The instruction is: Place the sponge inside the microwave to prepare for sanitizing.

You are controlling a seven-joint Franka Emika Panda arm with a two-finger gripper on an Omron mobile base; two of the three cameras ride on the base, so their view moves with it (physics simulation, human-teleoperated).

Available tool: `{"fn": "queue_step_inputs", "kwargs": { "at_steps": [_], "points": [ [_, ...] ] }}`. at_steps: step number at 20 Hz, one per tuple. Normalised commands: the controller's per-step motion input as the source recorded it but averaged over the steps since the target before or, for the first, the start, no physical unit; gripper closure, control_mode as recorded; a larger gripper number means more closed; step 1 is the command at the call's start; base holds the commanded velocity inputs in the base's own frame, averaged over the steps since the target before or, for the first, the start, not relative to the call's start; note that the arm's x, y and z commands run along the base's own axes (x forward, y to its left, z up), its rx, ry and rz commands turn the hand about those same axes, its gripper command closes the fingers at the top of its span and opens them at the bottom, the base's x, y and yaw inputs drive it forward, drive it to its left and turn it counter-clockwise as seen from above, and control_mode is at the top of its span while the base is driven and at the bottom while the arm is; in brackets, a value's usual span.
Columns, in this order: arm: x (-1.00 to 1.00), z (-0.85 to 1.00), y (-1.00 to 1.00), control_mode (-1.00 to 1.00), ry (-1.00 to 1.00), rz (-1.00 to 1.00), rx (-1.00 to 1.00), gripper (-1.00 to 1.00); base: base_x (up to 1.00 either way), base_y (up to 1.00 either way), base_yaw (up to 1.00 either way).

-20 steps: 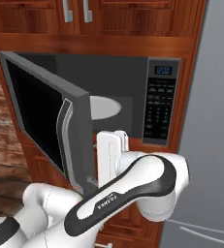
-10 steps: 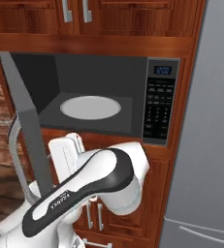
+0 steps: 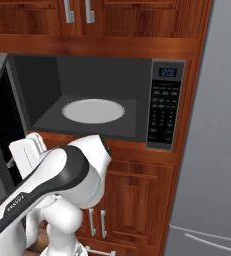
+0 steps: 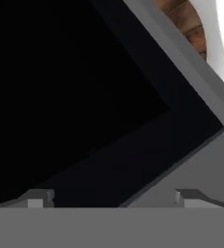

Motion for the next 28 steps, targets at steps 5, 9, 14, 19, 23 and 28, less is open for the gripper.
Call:
{"fn": "queue_step_inputs", "kwargs": {
  "at_steps": [5, 9, 14, 19, 23, 28],
  "points": [
    [-0.14, 0.0, 0.78, -1.0, 0.0, 0.03, -0.04, -1.0, 0.0, 0.0, 0.0],
    [-0.23, 0.0, 0.81, -1.0, -0.04, 0.0, -0.02, -1.0, 0.0, 0.0, 0.0],
    [-0.26, 0.0, 0.63, -1.0, -0.07, -0.06, 0.0, -1.0, 0.0, 0.0, 0.0],
    [-0.17, 0.0, 0.63, -1.0, -0.06, -0.11, 0.0, -1.0, 0.0, 0.0, 0.0],
    [-0.19, -0.02, 0.61, -1.0, -0.09, -0.14, 0.0, -1.0, 0.0, 0.0, 0.0],
    [-0.23, -0.18, 0.56, -1.0, -0.11, -0.18, 0.0, -1.0, 0.0, 0.0, 0.0]
  ]
}}
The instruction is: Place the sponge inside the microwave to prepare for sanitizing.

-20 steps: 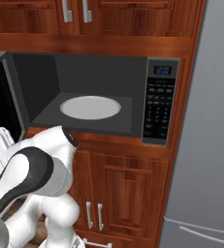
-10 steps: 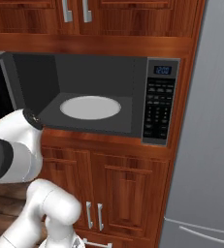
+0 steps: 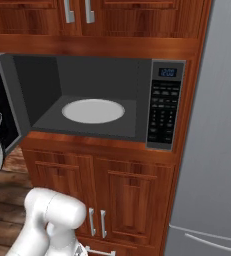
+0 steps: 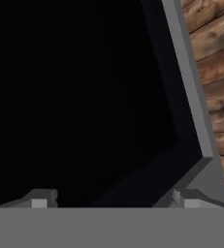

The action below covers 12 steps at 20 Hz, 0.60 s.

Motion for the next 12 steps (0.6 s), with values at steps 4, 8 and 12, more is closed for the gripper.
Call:
{"fn": "queue_step_inputs", "kwargs": {
  "at_steps": [4, 8, 12],
  "points": [
    [-0.12, -0.07, 0.36, -1.0, -0.06, -0.15, 0.0, -1.0, 0.0, 0.0, 0.0],
    [-0.01, 0.0, 0.02, -1.0, -0.02, -0.02, 0.0, -1.0, 0.0, 0.0, 0.0],
    [0.0, -0.07, -0.11, -1.0, -0.14, 0.0, -0.03, -1.0, 0.0, 0.0, 0.0]
  ]
}}
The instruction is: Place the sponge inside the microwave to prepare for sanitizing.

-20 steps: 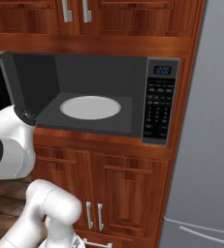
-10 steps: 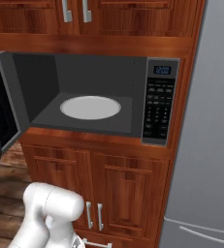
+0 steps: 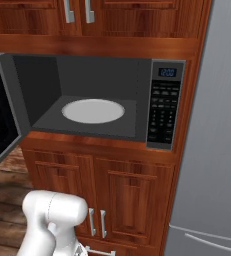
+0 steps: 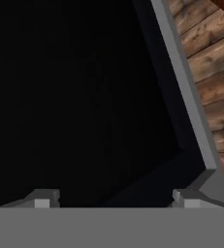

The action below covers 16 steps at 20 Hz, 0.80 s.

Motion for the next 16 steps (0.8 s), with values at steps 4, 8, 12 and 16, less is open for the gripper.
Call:
{"fn": "queue_step_inputs", "kwargs": {
  "at_steps": [4, 8, 12, 16],
  "points": [
    [0.09, -0.09, -0.66, -1.0, -0.23, 0.04, -0.05, -1.0, 0.0, 0.0, 0.0],
    [0.07, -0.03, -0.81, -1.0, -0.19, 0.08, -0.21, -1.0, 0.0, 0.0, 0.0],
    [0.2, -0.21, -0.87, -1.0, -0.08, 0.07, -0.39, -1.0, 0.0, 0.0, 0.0],
    [0.34, -0.26, -0.92, -1.0, -0.16, 0.14, -0.48, -1.0, 0.0, 0.0, 0.0]
  ]
}}
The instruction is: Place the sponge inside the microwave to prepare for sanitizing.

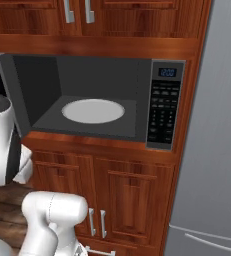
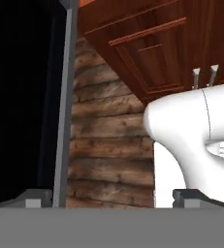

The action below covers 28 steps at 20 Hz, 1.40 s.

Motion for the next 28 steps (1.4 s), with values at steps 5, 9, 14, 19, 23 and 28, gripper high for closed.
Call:
{"fn": "queue_step_inputs", "kwargs": {
  "at_steps": [5, 9, 14, 19, 23, 28],
  "points": [
    [0.5, -0.32, -0.98, -1.0, -0.18, 0.17, -0.52, -1.0, 0.0, 0.0, 0.0],
    [0.47, -0.33, -0.86, -1.0, -0.29, 0.25, -0.5, -1.0, 0.0, 0.0, 0.0],
    [0.25, -0.39, -0.35, -1.0, -0.17, 0.14, -0.19, -1.0, 0.0, 0.0, 0.0],
    [0.32, 0.0, 0.03, -1.0, 0.12, -0.07, 0.07, -1.0, 0.0, 0.0, 0.0],
    [0.32, 0.03, 0.19, -1.0, 0.34, -0.22, 0.1, -1.0, 0.0, 0.0, 0.0],
    [0.29, 0.0, 0.06, -1.0, 0.15, -0.36, 0.03, -1.0, 0.0, 0.0, 0.0]
  ]
}}
